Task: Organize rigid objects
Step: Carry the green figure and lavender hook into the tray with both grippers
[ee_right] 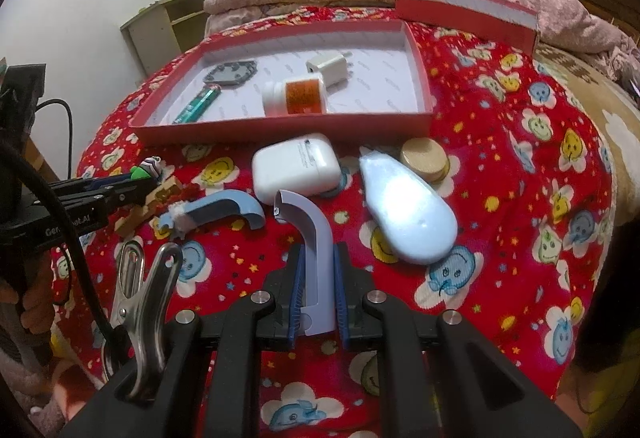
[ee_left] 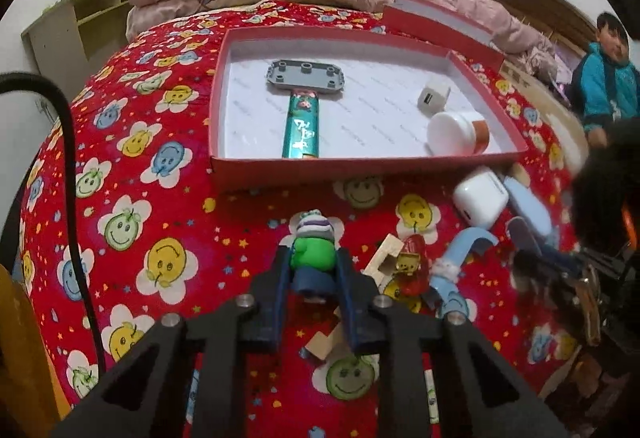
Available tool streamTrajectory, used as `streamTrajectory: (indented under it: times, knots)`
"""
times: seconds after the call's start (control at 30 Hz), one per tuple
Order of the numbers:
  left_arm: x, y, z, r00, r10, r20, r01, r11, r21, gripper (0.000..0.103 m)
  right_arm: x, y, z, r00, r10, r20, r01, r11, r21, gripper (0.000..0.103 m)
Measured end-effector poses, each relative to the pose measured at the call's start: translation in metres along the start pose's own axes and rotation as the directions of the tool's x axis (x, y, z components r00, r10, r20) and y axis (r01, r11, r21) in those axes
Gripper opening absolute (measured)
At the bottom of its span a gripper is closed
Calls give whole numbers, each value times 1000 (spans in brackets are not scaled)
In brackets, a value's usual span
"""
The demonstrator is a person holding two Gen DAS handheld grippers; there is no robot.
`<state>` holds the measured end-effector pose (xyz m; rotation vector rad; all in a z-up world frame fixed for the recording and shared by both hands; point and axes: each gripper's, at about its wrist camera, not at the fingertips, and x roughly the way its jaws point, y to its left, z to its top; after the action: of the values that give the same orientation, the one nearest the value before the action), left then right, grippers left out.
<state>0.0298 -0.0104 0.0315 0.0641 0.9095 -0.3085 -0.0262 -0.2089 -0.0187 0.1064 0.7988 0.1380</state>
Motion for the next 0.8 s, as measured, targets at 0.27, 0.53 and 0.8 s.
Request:
streamTrajectory:
  times: [0.27, 0.53, 0.8]
  knots:
    - [-23, 7, 11, 998, -39, 54, 41, 999, -34, 23, -5, 4, 6, 999, 43, 8, -43, 999, 3, 15]
    - [-25, 9, 31, 996, -41, 79, 45, 998, -39, 23, -11, 5, 15, 999, 35, 21, -35, 999, -7, 15]
    - [-13, 13, 67, 993, -30, 114, 36, 998, -52, 23, -16, 5, 26, 999, 23, 37, -23, 1000, -16, 15]
